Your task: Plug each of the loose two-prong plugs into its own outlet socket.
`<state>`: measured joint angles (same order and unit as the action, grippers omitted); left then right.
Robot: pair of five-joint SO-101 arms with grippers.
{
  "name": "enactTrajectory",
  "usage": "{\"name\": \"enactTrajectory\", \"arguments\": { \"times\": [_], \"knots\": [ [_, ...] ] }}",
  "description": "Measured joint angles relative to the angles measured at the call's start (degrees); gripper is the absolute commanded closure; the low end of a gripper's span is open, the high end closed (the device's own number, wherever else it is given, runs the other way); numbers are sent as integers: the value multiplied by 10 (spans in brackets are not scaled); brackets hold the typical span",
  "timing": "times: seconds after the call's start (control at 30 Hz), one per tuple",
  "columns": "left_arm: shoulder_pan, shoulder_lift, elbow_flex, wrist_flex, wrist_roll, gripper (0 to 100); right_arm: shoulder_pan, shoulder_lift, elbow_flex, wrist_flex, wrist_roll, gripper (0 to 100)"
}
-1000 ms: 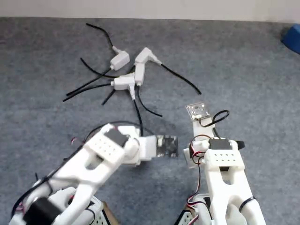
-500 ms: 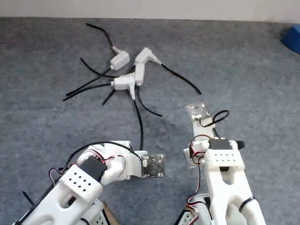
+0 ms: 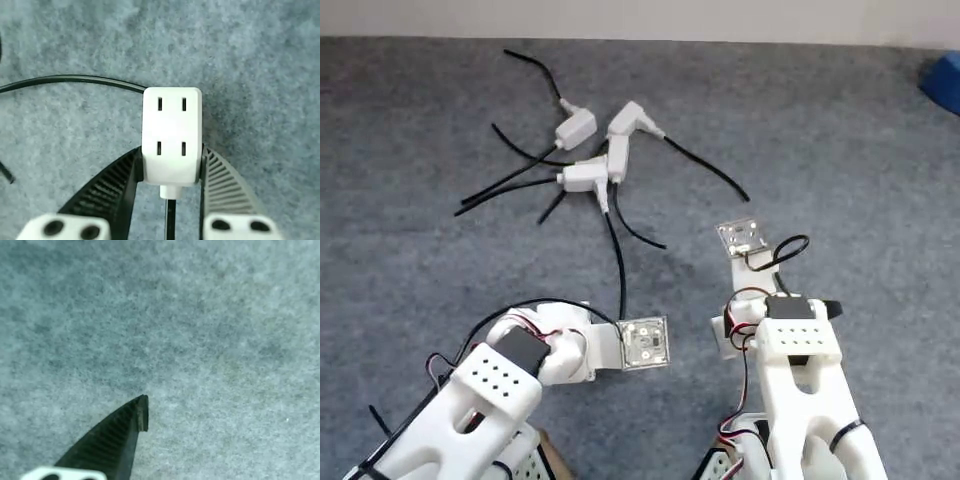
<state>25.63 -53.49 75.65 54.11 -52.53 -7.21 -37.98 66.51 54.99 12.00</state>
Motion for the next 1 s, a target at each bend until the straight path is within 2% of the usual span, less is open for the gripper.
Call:
{"name": "enactTrajectory", "arguments": {
  "times": [0.07,0.13,0.23,0.47,0.6,0.77,0.87,1.0],
  "knots": [
    [-6,0,0,0,0,697,0,0,0,0,0,393],
    [-18,0,0,0,0,643,0,0,0,0,0,393],
    [-55,0,-4,0,-3,639,0,0,0,0,0,393],
    [-164,0,-35,0,-69,639,-6,0,0,0,0,393],
    [-295,5,-96,-22,-73,639,-6,0,0,0,0,393],
    [-513,39,-127,-185,-23,639,-6,0,0,0,0,393],
    [-629,118,-177,-269,11,639,-6,0,0,0,0,393],
    [-743,304,-332,-252,76,639,-6,0,0,0,0,393]
  ]
}}
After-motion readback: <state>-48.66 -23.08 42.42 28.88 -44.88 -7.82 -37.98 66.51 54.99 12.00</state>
